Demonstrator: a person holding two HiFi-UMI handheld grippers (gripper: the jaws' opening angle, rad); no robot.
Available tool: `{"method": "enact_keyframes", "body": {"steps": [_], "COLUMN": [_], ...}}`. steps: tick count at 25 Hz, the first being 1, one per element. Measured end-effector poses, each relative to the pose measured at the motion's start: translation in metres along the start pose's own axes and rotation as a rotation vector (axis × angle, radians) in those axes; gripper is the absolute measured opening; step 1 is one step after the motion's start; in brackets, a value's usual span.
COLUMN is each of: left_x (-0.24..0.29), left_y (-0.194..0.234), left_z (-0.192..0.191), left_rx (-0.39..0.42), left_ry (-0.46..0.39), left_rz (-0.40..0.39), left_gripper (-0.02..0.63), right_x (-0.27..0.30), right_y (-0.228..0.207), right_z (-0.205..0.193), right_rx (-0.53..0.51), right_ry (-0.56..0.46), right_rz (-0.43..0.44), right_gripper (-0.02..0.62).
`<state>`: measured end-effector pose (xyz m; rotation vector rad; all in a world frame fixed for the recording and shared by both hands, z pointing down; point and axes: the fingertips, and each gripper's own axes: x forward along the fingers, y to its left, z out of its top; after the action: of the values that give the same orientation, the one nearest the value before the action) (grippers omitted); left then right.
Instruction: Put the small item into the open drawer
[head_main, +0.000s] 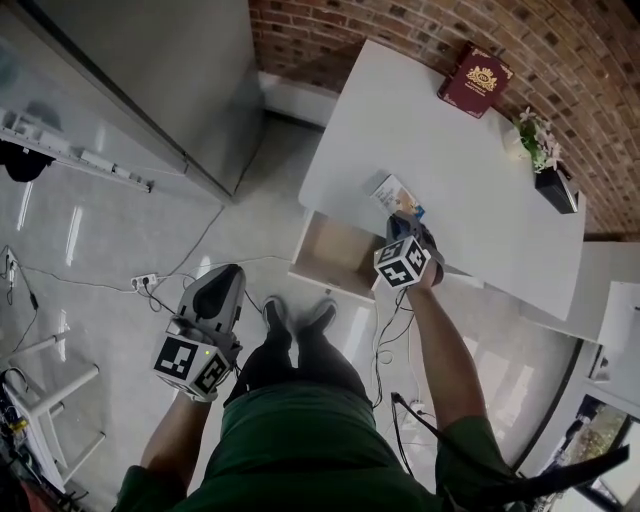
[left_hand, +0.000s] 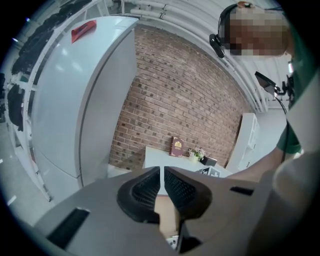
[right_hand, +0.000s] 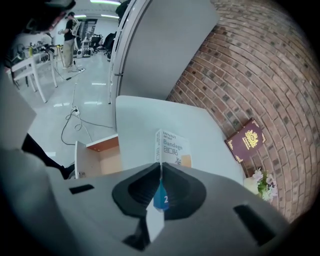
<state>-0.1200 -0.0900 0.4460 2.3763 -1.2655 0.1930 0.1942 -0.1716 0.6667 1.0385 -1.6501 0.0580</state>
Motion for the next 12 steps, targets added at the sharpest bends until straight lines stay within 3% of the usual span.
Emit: {"method": "enact_keyframes", "body": {"steps": [12], "left_x": [0.012], "left_y": [-0.017], "left_z": [0.003], "left_rx": [0.005], "left_ry": [0.001], "left_rz": [-0.076], "left_gripper": [0.015], "right_x": [-0.062], "right_y": [0.000], "right_z": [0.021], "right_rx": [0.076], "right_ry": [-0.152], "right_rz": [0.011], "right_gripper": [0.015]}}
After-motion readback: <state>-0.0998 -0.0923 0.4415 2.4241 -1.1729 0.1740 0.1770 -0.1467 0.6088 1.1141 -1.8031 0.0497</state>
